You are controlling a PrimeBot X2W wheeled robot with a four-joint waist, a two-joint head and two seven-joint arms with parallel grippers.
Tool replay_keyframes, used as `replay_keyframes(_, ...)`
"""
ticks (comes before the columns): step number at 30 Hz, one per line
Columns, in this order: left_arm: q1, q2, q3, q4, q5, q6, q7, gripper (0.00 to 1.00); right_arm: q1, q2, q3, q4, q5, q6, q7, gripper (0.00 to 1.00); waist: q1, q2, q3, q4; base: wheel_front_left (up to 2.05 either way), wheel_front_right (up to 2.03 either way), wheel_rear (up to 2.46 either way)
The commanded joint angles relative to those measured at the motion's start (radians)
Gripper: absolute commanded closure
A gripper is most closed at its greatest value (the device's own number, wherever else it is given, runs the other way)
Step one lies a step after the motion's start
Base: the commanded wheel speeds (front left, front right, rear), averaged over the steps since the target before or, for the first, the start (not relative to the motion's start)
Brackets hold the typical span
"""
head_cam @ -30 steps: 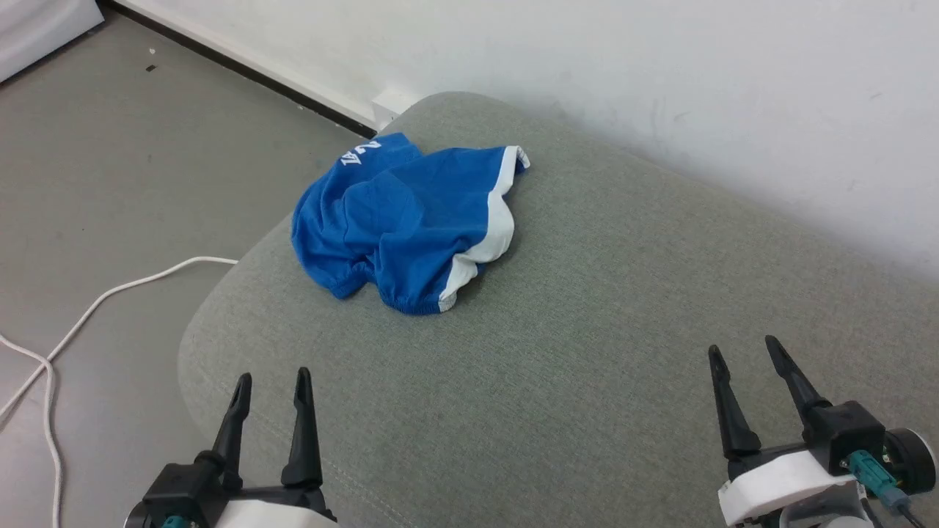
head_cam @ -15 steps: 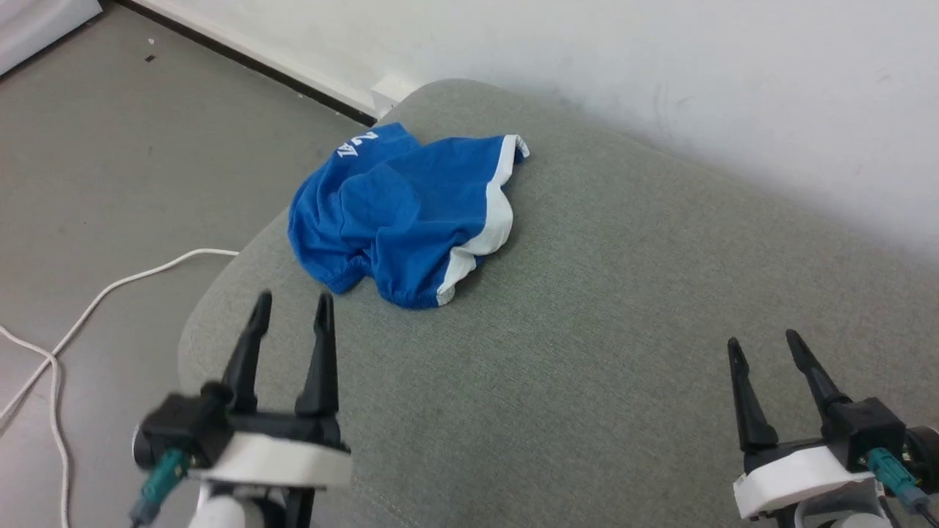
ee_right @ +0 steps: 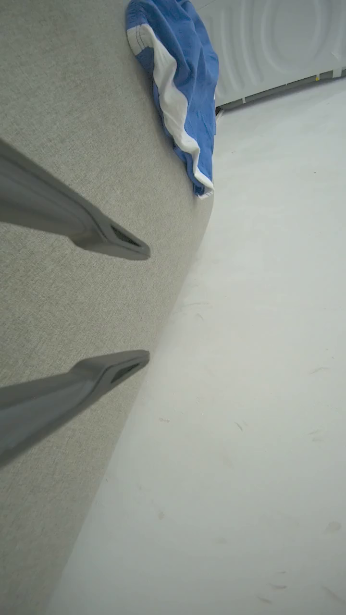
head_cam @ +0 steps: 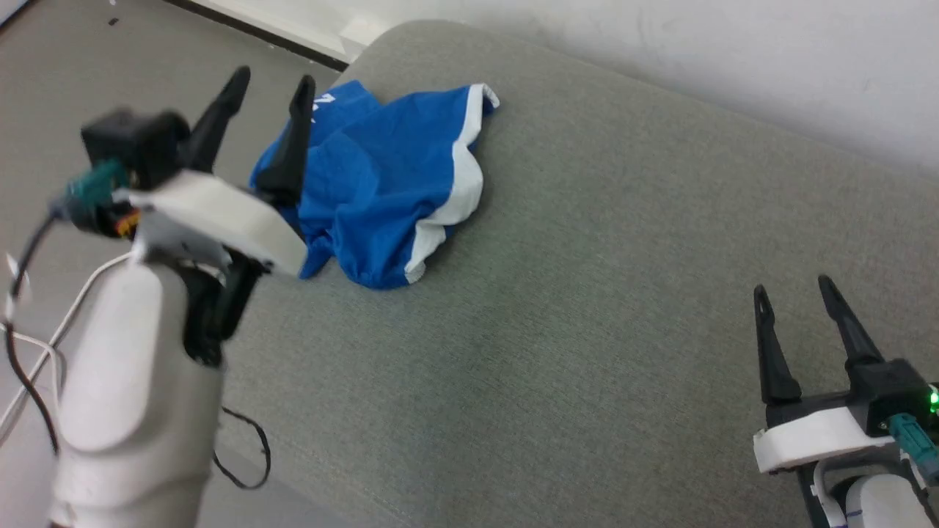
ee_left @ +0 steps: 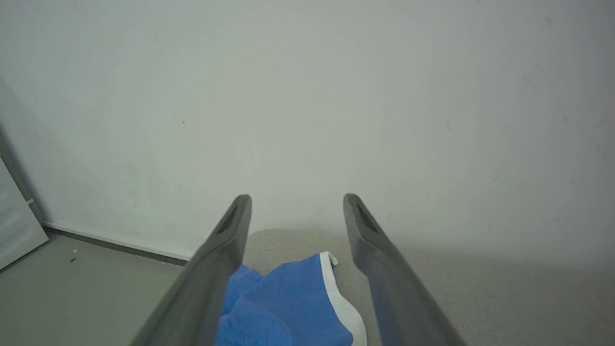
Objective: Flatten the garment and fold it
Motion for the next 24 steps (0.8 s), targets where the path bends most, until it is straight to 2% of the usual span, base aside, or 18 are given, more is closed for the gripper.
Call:
replay_keyframes(1,-0.056,0.036,-0.013,0.041,-0.006,-0.006,0.051,0.0,-0.022,0.001,-0.001,-0.015,-0.014,-0.002,0.007,0.0,-0.0003,-0.0001,0.075,-0.058,0.0,0.0,0.0)
replay_keyframes(7,-0.218,0.111,-0.032,0.227,-0.106,-0.008,0.235,0.0,-0.053,0.001,0.001,-0.068,-0.041,-0.002,0.033,0.0,-0.0003,-0.0001,0.147,-0.12,0.0,0.0,0.0)
replay_keyframes(14,-0.295,0.177,-0.028,0.382,-0.255,-0.008,0.425,0.0,-0.072,0.001,-0.006,-0.121,-0.06,-0.002,0.056,0.0,-0.0003,-0.0001,0.217,-0.191,0.0,0.0,0.0)
replay_keyframes(18,-0.307,0.21,-0.07,0.426,-0.281,-0.008,0.551,0.0,-0.074,0.001,-0.021,-0.143,-0.059,-0.002,0.078,0.0,-0.0003,-0.0001,0.249,-0.216,0.0,0.0,0.0)
replay_keyframes(24,-0.299,0.228,-0.115,0.476,-0.292,-0.008,0.627,0.0,-0.069,0.001,-0.021,-0.171,-0.062,-0.002,0.087,0.0,-0.0003,-0.0001,0.281,-0.235,0.0,0.0,0.0)
